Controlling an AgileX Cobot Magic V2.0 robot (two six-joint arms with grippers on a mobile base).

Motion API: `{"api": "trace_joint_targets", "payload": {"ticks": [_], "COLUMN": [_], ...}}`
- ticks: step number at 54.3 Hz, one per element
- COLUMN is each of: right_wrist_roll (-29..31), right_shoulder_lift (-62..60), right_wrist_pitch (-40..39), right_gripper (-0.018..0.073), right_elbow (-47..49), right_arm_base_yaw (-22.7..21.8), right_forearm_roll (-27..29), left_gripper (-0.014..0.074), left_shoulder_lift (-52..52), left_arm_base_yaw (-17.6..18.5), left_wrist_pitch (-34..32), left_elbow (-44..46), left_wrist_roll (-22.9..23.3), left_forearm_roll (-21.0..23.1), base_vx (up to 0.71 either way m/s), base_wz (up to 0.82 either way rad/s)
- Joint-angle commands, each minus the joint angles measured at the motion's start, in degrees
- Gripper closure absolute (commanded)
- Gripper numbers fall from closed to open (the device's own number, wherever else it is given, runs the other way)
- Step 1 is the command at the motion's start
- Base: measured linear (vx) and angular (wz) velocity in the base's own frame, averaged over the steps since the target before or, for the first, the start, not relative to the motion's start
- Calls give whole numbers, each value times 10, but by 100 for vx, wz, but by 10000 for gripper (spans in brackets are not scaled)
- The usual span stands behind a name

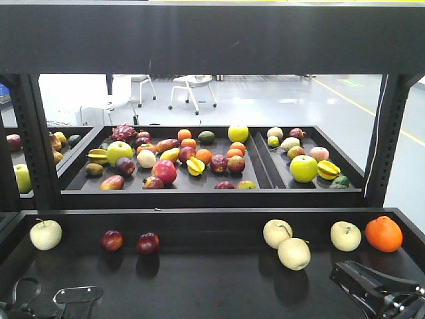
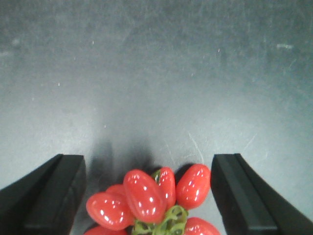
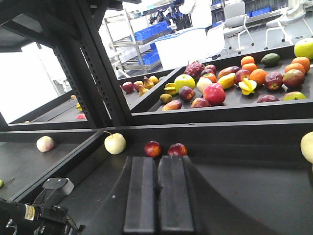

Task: Pick snacks and fruit into basket
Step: 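Close the left gripper on the tomato cluster stem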

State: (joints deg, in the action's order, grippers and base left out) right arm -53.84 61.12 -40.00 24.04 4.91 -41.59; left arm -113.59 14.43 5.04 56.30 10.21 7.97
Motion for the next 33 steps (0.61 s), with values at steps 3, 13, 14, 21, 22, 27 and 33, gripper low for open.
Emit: {"api": "trace_joint_targets", "payload": {"ticks": [3,13,14,21,22,27,33], "right_wrist_roll": [6,6,6,6,6,6,6], "right_shoulder_lift": [-8,-8,-8,-8,-8,-8,-8], "right_wrist_pitch": [-41,-41,-41,-41,-41,-41,-41], "right_gripper": [568,568,568,568,568,568,568], "right_elbow": [19,19,19,19,19,19,19], "right_arm_base_yaw": [-1,-1,-1,-1,-1,-1,-1], "right_forearm_roll": [11,11,11,11,11,11,11], "left_gripper": [6,6,6,8,9,25,78], "left_shoulder_lift": [17,2,1,-3,-4,-13,-26], "left_arm_base_yaw": [-2,-2,-2,-2,-2,-2,-2], "left_wrist_pitch": [-25,-16,-16,-25,-25,-25,-10], "left_elbow": [14,14,14,14,14,14,14], "left_wrist_roll": [5,5,5,5,5,5,5], "left_forearm_roll": [1,2,2,2,2,2,3], "base_vx": [0,0,0,0,0,0,0], "base_wz": [0,0,0,0,0,0,0]}}
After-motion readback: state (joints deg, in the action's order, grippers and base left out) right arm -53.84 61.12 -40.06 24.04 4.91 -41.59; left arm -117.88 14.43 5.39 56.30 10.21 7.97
